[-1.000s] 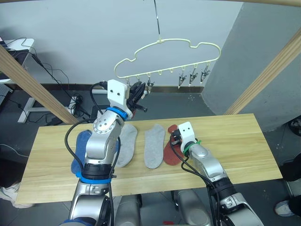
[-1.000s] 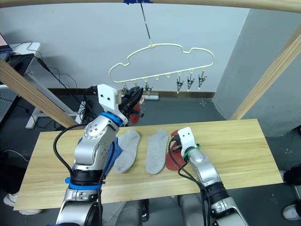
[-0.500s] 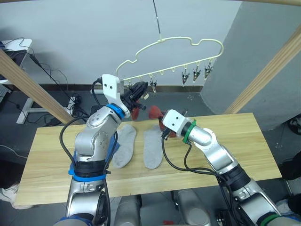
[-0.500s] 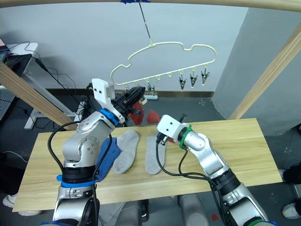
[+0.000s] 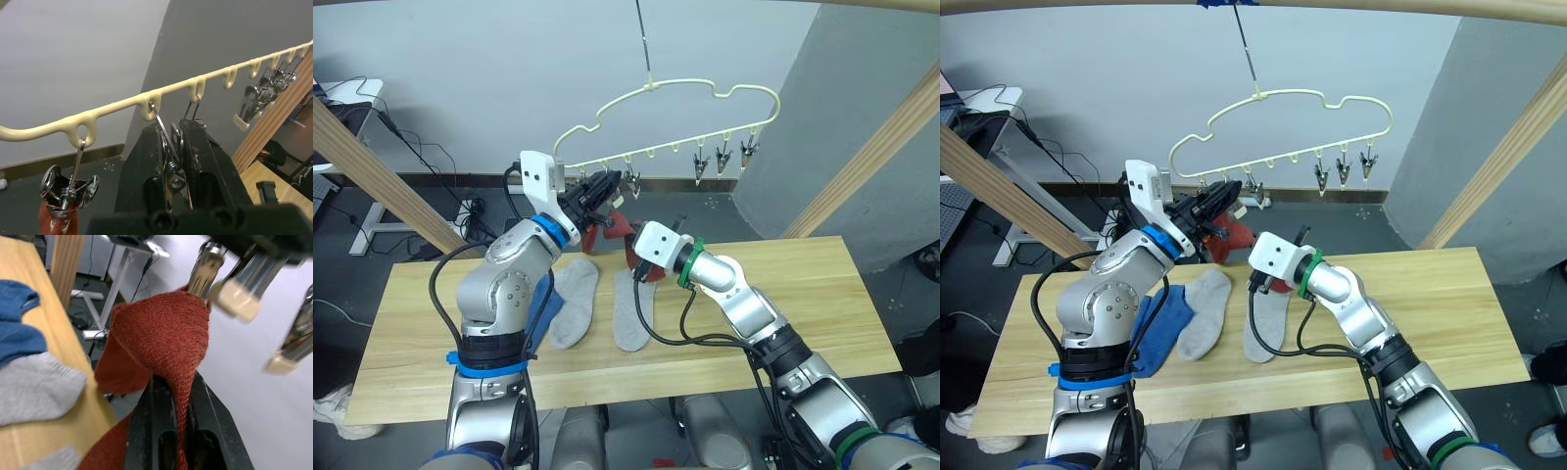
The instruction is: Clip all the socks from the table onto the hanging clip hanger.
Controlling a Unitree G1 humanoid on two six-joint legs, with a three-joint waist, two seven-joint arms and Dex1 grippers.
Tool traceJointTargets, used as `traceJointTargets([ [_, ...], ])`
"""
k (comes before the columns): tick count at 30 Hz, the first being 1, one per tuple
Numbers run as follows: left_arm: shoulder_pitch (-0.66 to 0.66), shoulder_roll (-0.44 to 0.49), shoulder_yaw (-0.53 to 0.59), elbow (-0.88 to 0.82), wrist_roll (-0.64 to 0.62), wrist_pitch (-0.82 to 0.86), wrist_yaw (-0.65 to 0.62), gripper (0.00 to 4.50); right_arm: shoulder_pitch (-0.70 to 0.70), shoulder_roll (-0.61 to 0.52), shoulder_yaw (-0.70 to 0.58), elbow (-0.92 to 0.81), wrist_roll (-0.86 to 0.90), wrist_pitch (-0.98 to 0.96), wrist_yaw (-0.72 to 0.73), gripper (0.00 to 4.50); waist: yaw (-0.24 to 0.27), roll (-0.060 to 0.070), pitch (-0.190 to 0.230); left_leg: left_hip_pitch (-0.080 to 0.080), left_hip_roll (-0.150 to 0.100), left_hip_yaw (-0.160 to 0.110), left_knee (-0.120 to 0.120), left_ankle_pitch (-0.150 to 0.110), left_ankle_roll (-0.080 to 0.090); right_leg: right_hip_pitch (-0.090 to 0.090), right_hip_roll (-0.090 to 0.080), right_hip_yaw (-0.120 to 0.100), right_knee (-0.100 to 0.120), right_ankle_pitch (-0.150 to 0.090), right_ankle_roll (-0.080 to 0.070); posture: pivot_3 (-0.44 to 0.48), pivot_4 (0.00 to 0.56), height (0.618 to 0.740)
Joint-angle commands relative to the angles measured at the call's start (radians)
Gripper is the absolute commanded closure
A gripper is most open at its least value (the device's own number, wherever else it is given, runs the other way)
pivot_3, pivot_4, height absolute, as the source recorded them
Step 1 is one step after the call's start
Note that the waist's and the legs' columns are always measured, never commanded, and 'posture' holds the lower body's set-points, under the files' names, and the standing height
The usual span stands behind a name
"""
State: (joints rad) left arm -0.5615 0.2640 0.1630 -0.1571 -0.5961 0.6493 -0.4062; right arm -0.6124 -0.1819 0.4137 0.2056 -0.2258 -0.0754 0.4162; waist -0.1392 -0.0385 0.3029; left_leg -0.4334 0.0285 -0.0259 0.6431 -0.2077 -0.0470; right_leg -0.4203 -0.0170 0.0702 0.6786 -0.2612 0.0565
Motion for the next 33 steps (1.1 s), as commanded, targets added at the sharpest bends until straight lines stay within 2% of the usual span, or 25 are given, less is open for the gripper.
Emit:
traceJointTargets([
  [1,-0.011,0.007,0.003,-0.059,-0.03,-0.008,-0.02,4.28,-0.016,0.014,-0.021,-0.001,-0.007,-0.027,-0.016,4.5,0.0,0.0,0.0,0.0,0.0,0.0,0.0,0.0,0.0,0.0,0.0,0.0,0.0,0.0,0.0,-0.217,0.27,0.74],
  [20,0.009,0.016,-0.006,-0.06,-0.03,-0.013,-0.022,4.28,-0.044,0.066,-0.053,0.037,-0.004,-0.035,-0.056,4.5,-0.001,0.0,0.0,0.0,0.0,0.0,0.0,0.0,0.0,0.0,0.0,0.0,0.001,0.0,0.0,-0.212,0.267,0.74],
  [33,0.001,0.015,-0.004,-0.054,-0.032,-0.013,-0.02,4.28,0.005,0.073,-0.058,0.015,0.003,-0.058,-0.055,4.5,-0.001,0.0,0.0,0.0,0.0,0.0,0.001,0.0,0.0,0.0,0.0,0.0,0.001,0.0,0.0,-0.213,0.266,0.74],
])
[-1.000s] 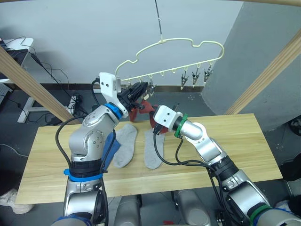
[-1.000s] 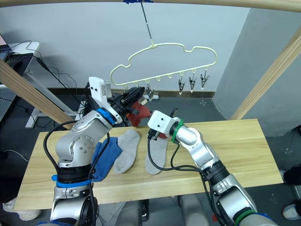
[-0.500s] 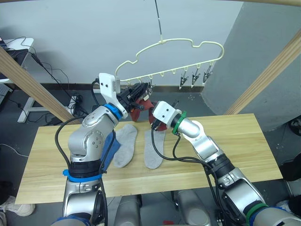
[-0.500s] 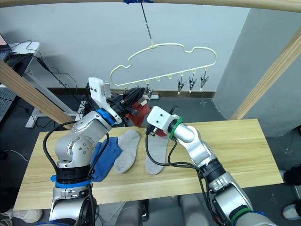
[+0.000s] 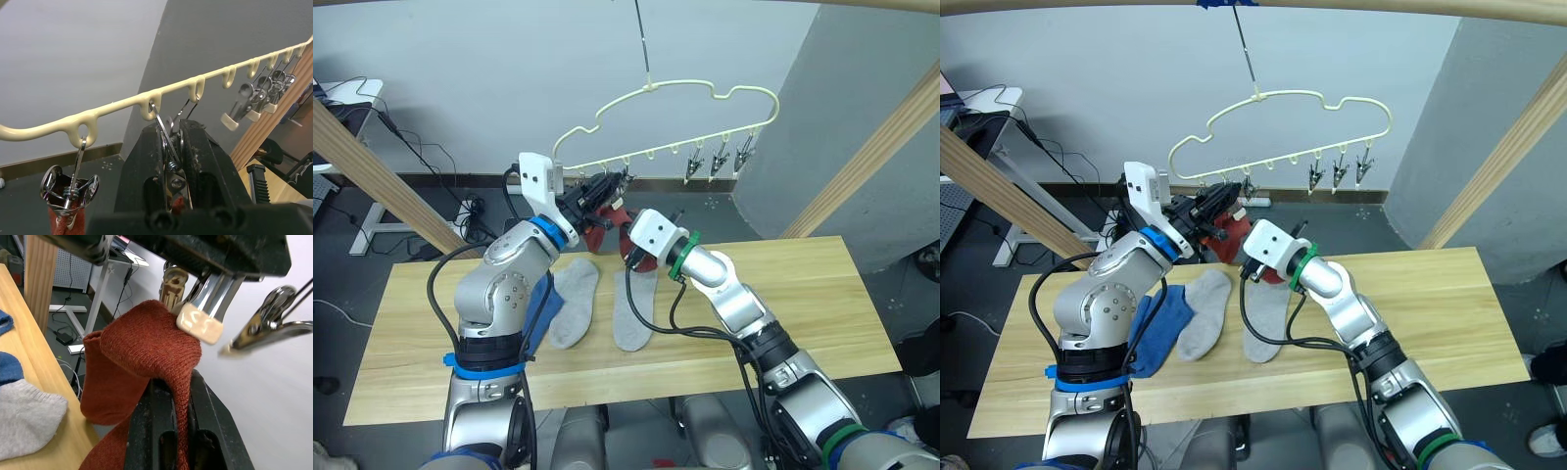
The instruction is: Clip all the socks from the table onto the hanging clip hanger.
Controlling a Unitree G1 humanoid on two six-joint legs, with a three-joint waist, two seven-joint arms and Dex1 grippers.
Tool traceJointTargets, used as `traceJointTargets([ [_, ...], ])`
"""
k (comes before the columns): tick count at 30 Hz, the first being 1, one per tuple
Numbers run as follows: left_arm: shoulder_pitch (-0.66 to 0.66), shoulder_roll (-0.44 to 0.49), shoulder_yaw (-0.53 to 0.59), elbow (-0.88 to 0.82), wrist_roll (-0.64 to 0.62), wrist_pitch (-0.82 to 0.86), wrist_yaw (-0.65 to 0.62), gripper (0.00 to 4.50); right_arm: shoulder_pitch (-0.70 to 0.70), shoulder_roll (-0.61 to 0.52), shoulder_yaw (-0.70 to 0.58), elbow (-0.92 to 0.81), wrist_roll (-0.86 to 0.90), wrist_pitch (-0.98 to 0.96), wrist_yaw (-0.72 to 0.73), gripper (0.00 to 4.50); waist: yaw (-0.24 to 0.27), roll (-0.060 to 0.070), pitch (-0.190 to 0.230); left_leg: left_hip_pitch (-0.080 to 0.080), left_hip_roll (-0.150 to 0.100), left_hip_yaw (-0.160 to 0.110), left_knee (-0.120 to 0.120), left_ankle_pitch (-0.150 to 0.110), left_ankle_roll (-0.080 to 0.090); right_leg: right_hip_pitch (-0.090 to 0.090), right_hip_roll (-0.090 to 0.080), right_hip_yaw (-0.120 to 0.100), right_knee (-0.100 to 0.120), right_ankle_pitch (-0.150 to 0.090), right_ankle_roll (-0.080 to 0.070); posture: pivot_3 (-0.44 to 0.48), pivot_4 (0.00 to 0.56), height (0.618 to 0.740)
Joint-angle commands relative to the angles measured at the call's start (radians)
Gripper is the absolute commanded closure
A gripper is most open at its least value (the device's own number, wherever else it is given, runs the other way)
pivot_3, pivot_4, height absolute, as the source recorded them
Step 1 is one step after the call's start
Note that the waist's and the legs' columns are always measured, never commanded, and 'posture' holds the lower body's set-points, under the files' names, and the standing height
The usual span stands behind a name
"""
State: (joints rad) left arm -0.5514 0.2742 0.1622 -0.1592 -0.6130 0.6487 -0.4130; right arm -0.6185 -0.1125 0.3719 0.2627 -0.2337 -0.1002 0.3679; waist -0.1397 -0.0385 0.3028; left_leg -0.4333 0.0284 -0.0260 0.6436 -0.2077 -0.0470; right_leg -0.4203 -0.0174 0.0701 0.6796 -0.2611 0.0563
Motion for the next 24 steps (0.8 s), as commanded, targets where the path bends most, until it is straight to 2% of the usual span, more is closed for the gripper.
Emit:
traceJointTargets([
  [1,-0.01,0.005,-0.003,-0.052,-0.015,-0.012,-0.014,4.28,0.013,0.004,-0.017,-0.041,0.011,-0.036,-0.007,4.5,0.0,0.0,0.0,0.0,0.0,0.0,0.0,0.0,0.0,0.0,0.0,0.0,0.0,0.0,0.0,-0.213,0.266,0.74],
  [23,0.004,-0.005,0.001,-0.069,-0.032,0.011,0.007,4.28,-0.052,0.083,-0.046,0.043,0.027,-0.063,-0.053,4.5,0.0,0.0,0.0,0.0,0.0,0.0,0.0,0.0,0.0,0.0,0.0,0.0,0.001,0.0,0.0,-0.201,0.257,0.74],
  [24,0.004,-0.009,0.007,-0.068,-0.036,0.015,0.015,3.93,-0.053,0.085,-0.046,0.044,0.027,-0.064,-0.053,4.5,0.0,0.0,0.0,0.0,0.0,0.0,0.0,0.0,0.0,0.0,0.0,0.0,0.001,0.0,0.0,-0.201,0.257,0.74],
])
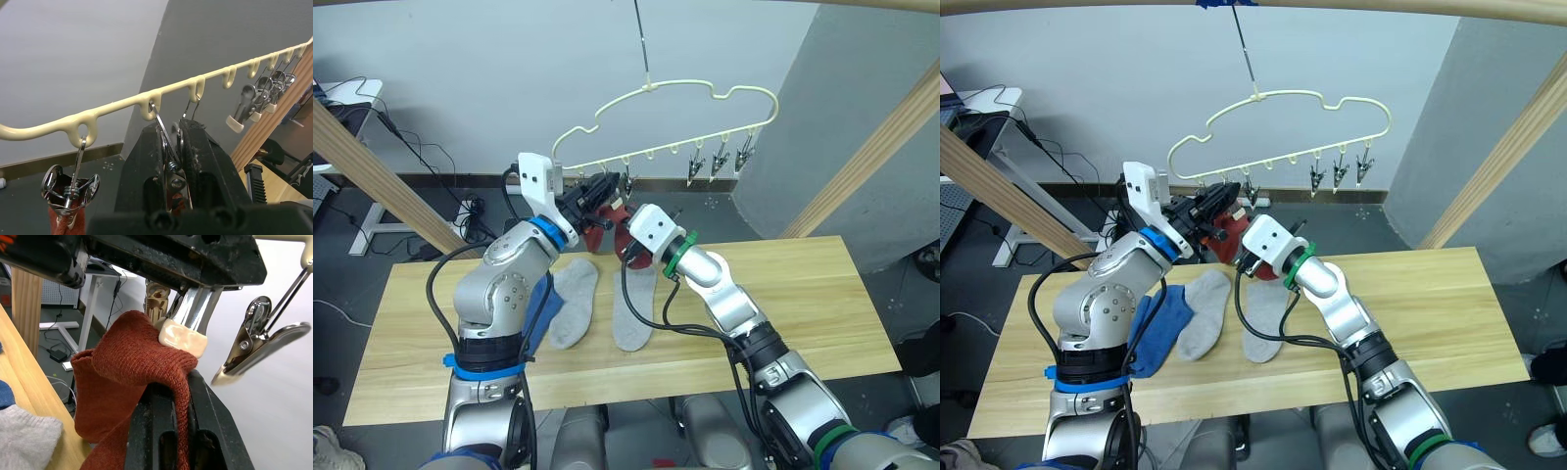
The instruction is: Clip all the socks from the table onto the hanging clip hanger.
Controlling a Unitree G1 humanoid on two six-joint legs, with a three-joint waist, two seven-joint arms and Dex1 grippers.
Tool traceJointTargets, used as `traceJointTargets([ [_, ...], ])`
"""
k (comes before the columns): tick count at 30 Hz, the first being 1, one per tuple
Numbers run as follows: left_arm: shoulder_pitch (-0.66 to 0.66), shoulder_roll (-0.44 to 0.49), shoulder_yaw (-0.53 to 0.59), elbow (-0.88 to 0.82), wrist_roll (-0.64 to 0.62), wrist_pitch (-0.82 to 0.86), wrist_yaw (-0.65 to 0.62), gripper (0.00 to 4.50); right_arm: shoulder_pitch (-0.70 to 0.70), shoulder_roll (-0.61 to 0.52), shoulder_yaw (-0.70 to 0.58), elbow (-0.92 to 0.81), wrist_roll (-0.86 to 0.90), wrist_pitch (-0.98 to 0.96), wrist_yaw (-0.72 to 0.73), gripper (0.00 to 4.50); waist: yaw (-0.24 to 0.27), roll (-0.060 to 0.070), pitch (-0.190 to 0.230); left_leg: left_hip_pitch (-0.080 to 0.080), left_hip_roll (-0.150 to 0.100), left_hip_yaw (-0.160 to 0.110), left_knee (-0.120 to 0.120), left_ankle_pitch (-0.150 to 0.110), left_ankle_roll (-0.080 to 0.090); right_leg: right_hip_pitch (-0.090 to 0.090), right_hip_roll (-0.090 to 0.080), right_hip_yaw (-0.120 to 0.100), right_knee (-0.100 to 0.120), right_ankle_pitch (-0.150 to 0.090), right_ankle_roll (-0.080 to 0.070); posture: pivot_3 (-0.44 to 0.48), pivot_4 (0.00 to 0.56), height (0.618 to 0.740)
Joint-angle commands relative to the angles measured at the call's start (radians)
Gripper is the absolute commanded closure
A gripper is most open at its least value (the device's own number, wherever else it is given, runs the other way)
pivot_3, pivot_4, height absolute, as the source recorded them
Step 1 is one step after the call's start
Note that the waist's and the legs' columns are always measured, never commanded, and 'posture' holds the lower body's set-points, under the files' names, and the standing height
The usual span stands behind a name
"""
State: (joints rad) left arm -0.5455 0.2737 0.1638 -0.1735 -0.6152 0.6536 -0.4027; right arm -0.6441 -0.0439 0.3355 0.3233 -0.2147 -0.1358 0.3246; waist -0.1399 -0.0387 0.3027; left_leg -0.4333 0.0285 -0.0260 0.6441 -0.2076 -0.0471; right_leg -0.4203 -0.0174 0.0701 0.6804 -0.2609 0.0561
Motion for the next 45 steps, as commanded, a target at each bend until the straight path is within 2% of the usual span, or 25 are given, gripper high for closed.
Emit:
traceJointTargets([
  [1,-0.002,-0.009,0.009,-0.053,-0.035,0.01,0.008,3.56,-0.028,0.018,-0.01,-0.015,0.008,-0.028,-0.01,4.5,0.0,0.0,0.0,0.0,0.0,0.0,0.0,0.0,0.0,0.0,0.0,0.0,0.0,0.0,0.0,-0.202,0.256,0.74],
  [9,0.023,0.016,0.015,-0.075,-0.063,0.046,-0.008,1.39,-0.035,0.028,-0.012,-0.004,0.011,-0.027,-0.006,4.5,0.0,0.0,0.0,0.0,0.0,0.0,0.0,0.0,0.0,0.0,0.0,0.0,0.0,0.0,0.0,-0.201,0.254,0.74],
  [21,0.143,0.135,0.074,-0.185,-0.151,0.12,-0.033,1.39,-0.043,0.031,-0.006,0.017,0.02,-0.009,0.03,4.5,0.0,0.0,-0.001,0.0,0.001,-0.001,0.0,0.0,0.0,0.0,0.0,-0.001,0.001,0.0,-0.001,-0.172,0.247,0.74],
  [29,0.17,0.164,0.074,-0.207,-0.172,0.139,-0.033,1.39,-0.038,0.04,-0.005,0.011,0.03,0.001,0.058,4.5,0.002,-0.001,-0.001,0.0,0.0,-0.001,0.001,0.0,0.0,0.0,-0.001,-0.001,0.001,0.001,-0.001,-0.16,0.243,0.74],
  [33,0.176,0.167,0.069,-0.209,-0.159,0.128,-0.028,1.35,-0.028,0.038,-0.003,-0.004,0.041,0.019,0.081,3.45,0.002,-0.001,-0.001,0.0,0.0,-0.001,0.001,0.0,-0.001,0.0,-0.001,-0.001,0.001,0.001,-0.001,-0.162,0.24,0.74],
  [34,0.177,0.167,0.066,-0.208,-0.147,0.119,-0.024,1.35,-0.022,0.027,0.004,-0.013,0.04,0.036,0.102,3.01,0.002,-0.001,-0.001,0.0,0.0,-0.001,0.001,0.0,-0.001,0.0,-0.001,-0.001,0.001,0.001,-0.001,-0.162,0.239,0.74],
  [38,0.178,0.163,0.053,-0.21,-0.113,0.085,-0.025,1.35,0.008,-0.024,0.013,-0.075,0.041,0.09,0.171,1.77,0.004,-0.002,-0.002,0.0,0.0,-0.001,0.001,0.0,-0.001,0.0,-0.001,-0.001,0.001,0.001,-0.001,-0.164,0.239,0.74],
  [42,0.185,0.143,0.015,-0.226,-0.032,0.0,-0.01,1.35,0.092,-0.149,0.0,-0.267,0.099,0.205,0.321,1.77,0.01,-0.002,-0.002,0.0,0.0,-0.001,0.001,0.0,0.0,0.0,-0.001,-0.001,0.001,0.001,-0.001,-0.165,0.237,0.74],
  [45,0.193,0.125,-0.019,-0.238,0.03,-0.073,-0.005,1.35,0.151,-0.229,-0.027,-0.401,0.146,0.272,0.381,1.77,0.018,-0.002,-0.002,0.0,0.0,-0.001,0.001,0.0,0.0,0.0,-0.001,-0.001,0.001,0.001,-0.001,-0.166,0.237,0.74],
])
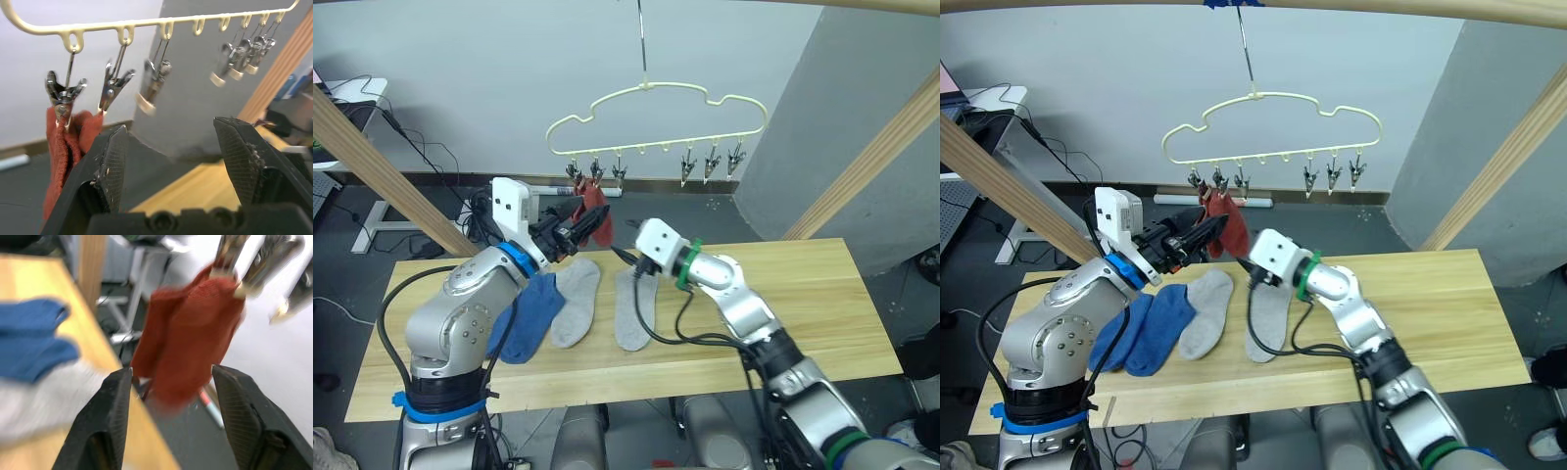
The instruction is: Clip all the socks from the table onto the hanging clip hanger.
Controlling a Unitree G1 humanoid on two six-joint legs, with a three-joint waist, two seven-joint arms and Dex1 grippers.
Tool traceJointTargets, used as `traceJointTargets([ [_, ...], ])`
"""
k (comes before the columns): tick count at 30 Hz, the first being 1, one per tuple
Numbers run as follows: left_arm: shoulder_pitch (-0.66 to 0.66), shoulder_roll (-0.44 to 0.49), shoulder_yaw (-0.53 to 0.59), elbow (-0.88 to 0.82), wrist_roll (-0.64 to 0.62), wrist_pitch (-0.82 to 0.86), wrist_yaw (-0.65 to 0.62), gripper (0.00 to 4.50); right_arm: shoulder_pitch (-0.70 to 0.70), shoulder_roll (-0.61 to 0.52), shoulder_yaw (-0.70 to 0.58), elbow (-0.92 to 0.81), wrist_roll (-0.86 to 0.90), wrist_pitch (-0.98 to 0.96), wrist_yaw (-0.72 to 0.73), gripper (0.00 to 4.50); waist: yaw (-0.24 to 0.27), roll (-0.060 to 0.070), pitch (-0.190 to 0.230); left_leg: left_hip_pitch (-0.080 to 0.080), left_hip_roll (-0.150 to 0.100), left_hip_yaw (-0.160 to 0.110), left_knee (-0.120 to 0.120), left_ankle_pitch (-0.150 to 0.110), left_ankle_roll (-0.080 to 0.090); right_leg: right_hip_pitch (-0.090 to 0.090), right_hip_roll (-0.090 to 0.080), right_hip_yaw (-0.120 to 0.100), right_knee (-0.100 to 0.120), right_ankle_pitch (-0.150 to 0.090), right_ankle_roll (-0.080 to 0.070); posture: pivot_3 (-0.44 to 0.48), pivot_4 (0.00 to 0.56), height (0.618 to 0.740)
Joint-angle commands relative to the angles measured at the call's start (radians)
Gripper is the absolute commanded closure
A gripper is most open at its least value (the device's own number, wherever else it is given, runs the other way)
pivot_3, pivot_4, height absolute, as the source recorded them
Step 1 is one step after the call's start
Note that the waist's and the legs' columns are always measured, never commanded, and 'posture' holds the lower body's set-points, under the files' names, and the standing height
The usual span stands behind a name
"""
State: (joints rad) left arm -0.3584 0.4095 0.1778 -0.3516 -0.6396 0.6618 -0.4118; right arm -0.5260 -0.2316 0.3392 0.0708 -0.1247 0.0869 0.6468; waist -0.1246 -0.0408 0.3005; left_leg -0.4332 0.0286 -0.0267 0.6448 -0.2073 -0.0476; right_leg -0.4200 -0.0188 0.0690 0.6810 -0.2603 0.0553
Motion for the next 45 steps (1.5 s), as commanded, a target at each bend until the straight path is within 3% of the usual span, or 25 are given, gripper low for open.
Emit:
traceJointTargets([
  [1,0.01,-0.021,-0.048,-0.066,0.08,-0.109,0.01,1.35,0.058,-0.075,-0.048,-0.206,0.081,0.073,0.083,1.77,0.004,0.0,0.0,0.0,0.0,0.0,0.0,0.0,0.0,0.0,0.0,0.0,0.0,0.0,0.0,-0.169,0.238,0.74],
  [6,0.029,-0.093,-0.114,-0.042,0.221,-0.27,0.064,1.35,0.154,-0.218,-0.177,-0.461,0.23,0.225,0.162,1.77,0.011,0.0,0.0,0.0,0.0,0.0,0.0,0.0,0.0,0.0,0.001,0.001,0.0,0.0,0.0,-0.189,0.245,0.74],
  [12,0.025,-0.195,-0.18,0.05,0.359,-0.423,0.13,1.35,0.17,-0.285,-0.285,-0.613,0.361,0.388,0.148,1.77,0.01,0.0,-0.001,0.001,0.0,0.001,0.001,0.001,0.001,0.001,0.002,0.001,0.0,0.0,0.0,-0.214,0.254,0.74],
  [14,0.024,-0.218,-0.196,0.078,0.39,-0.459,0.137,1.35,0.162,-0.289,-0.3,-0.631,0.383,0.423,0.133,1.77,0.01,0.0,-0.001,0.001,0.0,0.001,0.001,0.001,0.001,0.001,0.002,0.001,0.0,0.0,0.0,-0.223,0.257,0.74],
  [19,0.017,-0.256,-0.219,0.135,0.462,-0.524,0.168,2.51,0.15,-0.311,-0.324,-0.655,0.422,0.478,0.11,1.74,0.009,0.0,-0.001,0.0,-0.001,0.002,0.002,0.001,0.002,0.001,0.002,0.002,0.0,0.0,0.0,-0.239,0.261,0.74],
  [45,-0.176,-0.342,-0.201,0.417,0.539,-0.648,0.248,2.51,0.131,-0.365,-0.385,-0.677,0.558,0.531,0.077,1.74,-0.018,0.0,-0.001,0.0,-0.001,0.001,0.001,0.001,0.002,0.001,0.003,0.002,-0.001,0.0,0.001,-0.267,0.26,0.74],
])
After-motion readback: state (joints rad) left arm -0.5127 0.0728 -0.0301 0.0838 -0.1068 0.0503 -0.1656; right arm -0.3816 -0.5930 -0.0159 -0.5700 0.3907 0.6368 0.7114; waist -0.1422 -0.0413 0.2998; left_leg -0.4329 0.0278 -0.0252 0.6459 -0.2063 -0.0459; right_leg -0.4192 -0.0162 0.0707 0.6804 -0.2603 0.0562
